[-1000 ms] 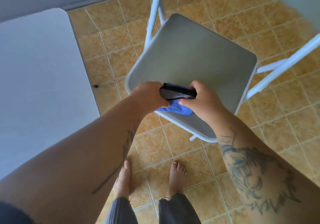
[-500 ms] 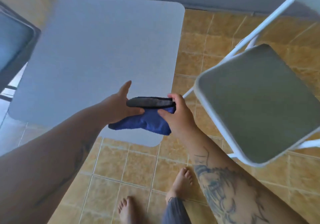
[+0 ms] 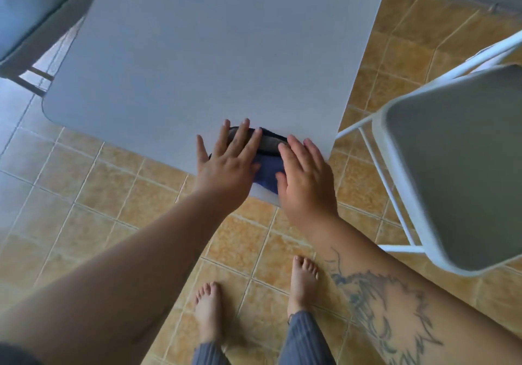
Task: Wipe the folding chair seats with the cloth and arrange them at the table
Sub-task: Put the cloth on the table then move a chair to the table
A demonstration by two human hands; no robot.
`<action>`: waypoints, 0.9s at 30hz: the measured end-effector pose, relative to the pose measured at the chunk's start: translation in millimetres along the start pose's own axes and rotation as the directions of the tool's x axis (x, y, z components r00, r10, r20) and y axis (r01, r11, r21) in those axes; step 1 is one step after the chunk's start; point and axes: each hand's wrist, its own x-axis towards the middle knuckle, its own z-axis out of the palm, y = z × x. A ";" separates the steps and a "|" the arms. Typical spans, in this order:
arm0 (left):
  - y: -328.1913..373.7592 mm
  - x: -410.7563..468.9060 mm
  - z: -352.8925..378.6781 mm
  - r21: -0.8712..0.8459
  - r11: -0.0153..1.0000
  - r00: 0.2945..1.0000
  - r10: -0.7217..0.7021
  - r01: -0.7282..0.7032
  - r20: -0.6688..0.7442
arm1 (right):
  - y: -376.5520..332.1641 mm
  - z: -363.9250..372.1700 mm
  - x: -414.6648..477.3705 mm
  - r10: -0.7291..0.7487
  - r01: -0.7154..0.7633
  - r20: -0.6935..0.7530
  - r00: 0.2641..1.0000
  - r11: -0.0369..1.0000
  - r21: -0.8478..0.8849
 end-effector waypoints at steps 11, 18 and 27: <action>-16.6 12.5 -11.2 0.067 0.997 0.972 0.012 -0.029 0.236 | 7.6 1.2 -7.1 0.108 -0.074 0.282 0.953 0.989 -0.129; 7.5 -45.4 -114.2 -0.066 0.988 0.941 -0.112 0.141 0.320 | -14.8 -90.1 4.5 0.173 -0.208 0.416 0.893 0.977 0.041; 120.9 -112.8 -237.3 -0.339 0.924 0.977 -0.128 0.179 0.169 | -10.2 -297.8 -20.3 0.011 -0.023 0.252 0.968 0.999 0.042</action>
